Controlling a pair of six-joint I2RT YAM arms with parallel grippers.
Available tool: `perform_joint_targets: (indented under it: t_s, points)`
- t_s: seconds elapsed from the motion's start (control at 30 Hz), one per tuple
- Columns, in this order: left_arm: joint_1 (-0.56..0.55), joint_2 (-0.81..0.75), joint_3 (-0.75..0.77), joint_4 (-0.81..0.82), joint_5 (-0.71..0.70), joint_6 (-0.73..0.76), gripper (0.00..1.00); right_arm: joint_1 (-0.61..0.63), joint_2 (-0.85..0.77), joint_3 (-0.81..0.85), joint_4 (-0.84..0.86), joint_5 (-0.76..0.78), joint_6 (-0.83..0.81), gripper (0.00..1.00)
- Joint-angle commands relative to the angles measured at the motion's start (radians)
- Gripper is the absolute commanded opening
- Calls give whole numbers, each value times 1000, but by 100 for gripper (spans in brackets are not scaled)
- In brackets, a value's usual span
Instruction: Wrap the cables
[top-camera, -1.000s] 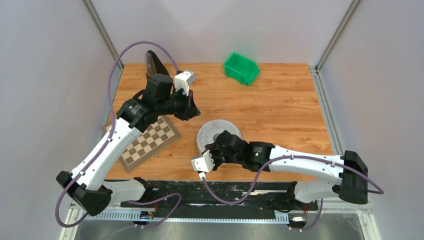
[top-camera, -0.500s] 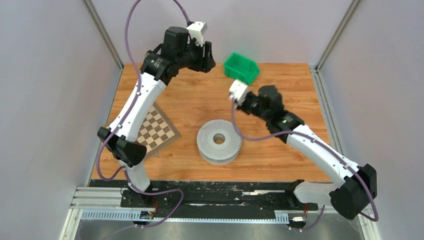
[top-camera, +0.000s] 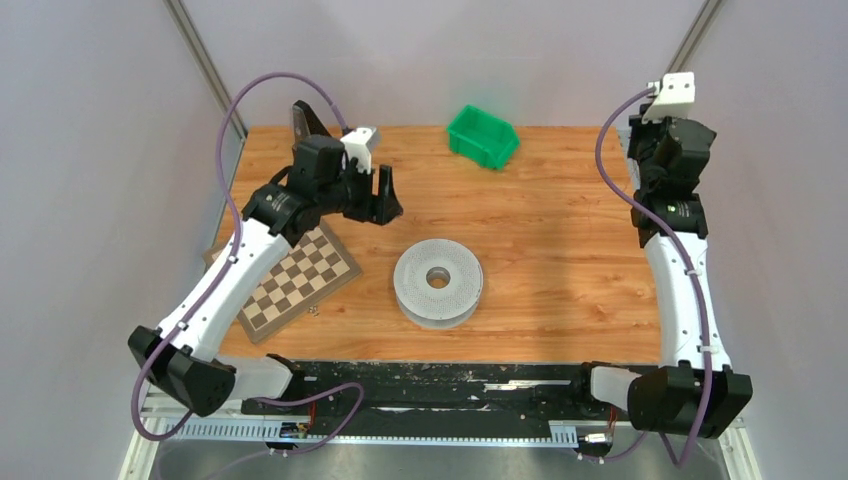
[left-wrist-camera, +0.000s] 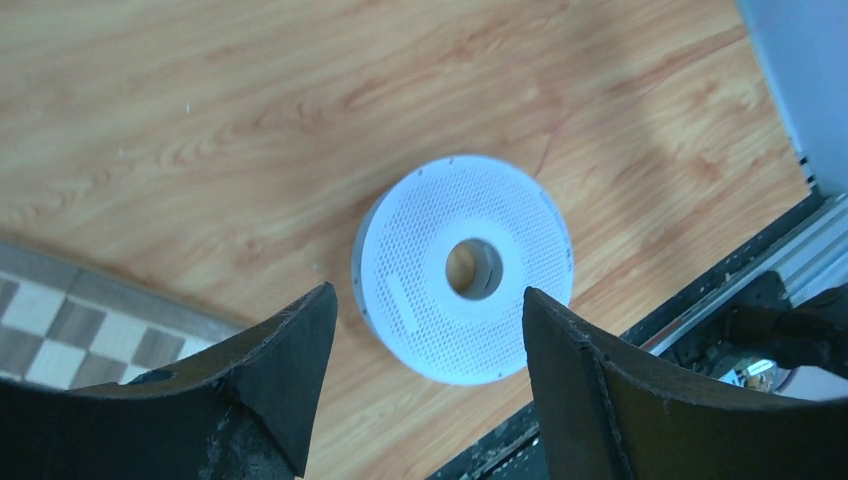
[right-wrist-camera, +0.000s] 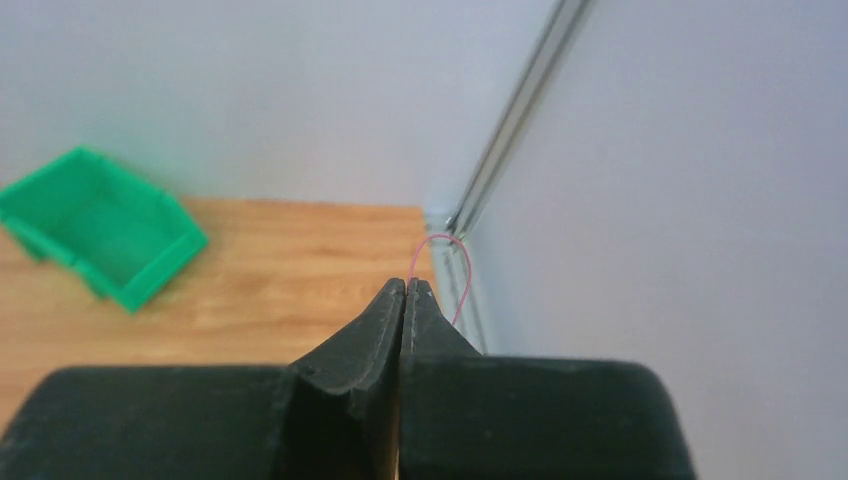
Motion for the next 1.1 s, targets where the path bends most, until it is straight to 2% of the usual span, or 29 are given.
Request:
perform_joint_targets:
  t_s: [0.0, 0.13, 0.23, 0.33, 0.53, 0.7, 0.83, 1.07]
  points:
    - [0, -61, -175, 89, -45, -55, 76, 8, -13, 146, 55, 201, -12, 0]
    - [-1, -47, -319, 185, -44, -119, 76, 10, -35, 172, 35, 233, -11, 0]
    - [0, -9, -387, 251, -18, -143, 76, 10, -116, 87, 24, 11, 62, 0]
    - [1, 45, -415, 307, 28, -162, 76, 16, -212, -66, 46, -246, 188, 0]
    - [2, 90, -489, 406, 103, -161, 77, 42, -411, -422, 151, -505, 482, 0]
    - [19, 100, -544, 462, 155, -138, 77, 62, -490, -610, 164, -688, 603, 0]
    - [62, 100, -591, 498, 214, -137, 76, 62, -520, -661, 178, -841, 669, 0]
    - [90, 132, -647, 579, 328, -144, 74, 64, -524, -665, 178, -950, 775, 0]
